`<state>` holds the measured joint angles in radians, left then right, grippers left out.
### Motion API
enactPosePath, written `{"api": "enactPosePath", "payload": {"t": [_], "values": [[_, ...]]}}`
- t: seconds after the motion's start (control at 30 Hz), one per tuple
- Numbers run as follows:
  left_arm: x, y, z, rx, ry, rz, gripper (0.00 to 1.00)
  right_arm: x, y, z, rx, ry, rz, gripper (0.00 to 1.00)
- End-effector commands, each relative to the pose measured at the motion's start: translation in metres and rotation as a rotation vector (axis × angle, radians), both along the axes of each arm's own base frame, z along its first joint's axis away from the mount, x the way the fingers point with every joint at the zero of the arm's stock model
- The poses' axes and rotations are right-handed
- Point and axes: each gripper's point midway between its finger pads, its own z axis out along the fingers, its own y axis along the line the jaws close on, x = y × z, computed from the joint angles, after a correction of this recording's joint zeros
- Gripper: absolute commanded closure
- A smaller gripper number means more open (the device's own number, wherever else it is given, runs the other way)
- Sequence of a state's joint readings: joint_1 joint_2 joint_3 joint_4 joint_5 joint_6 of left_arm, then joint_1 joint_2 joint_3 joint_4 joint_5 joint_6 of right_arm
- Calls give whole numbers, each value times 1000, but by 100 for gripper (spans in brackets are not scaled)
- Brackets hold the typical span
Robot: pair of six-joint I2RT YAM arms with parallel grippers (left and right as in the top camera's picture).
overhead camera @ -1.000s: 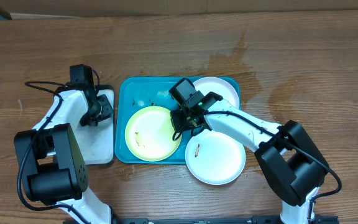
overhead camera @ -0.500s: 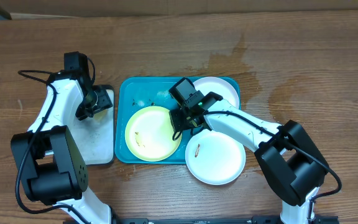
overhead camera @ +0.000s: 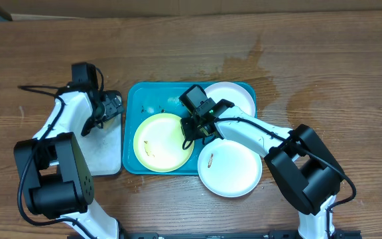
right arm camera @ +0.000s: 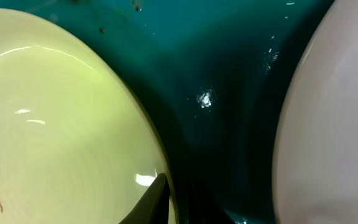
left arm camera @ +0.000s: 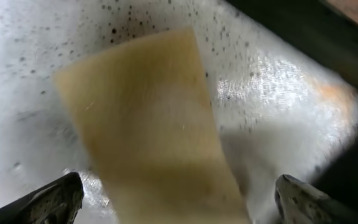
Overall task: Clean dirty plates on tray and stack at the side
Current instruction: 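Rub the held sponge on the soapy dark tray with the left gripper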
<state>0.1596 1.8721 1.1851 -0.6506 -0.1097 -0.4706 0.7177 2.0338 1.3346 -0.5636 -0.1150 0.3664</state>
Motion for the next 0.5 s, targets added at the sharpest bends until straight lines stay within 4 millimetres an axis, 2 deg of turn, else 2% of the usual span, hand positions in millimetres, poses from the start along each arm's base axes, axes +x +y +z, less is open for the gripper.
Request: {"api": "enactPosePath", "payload": {"t": [0.0,0.07,0.13,0.33,0.37,0.47], "values": [[-2,5,-2,17,-30,39,4,2,0,-4,-8,-5,-3,87],[2,4,-2,15,-48,37,15,1,0,-4,-8,-4,-3,87],[6,1,0,-7,-67,30,31,1,0,-4,-8,-4,-3,87],[15,-3,14,-18,-75,-37,83,1,-1,-4,-10,-1,-3,87],[15,-2,19,-15,-70,-51,94,0,-1,-5,-13,1,-3,87],[15,-2,42,-7,-52,-86,96,-1,-3,-5,-17,7,-4,87]]}}
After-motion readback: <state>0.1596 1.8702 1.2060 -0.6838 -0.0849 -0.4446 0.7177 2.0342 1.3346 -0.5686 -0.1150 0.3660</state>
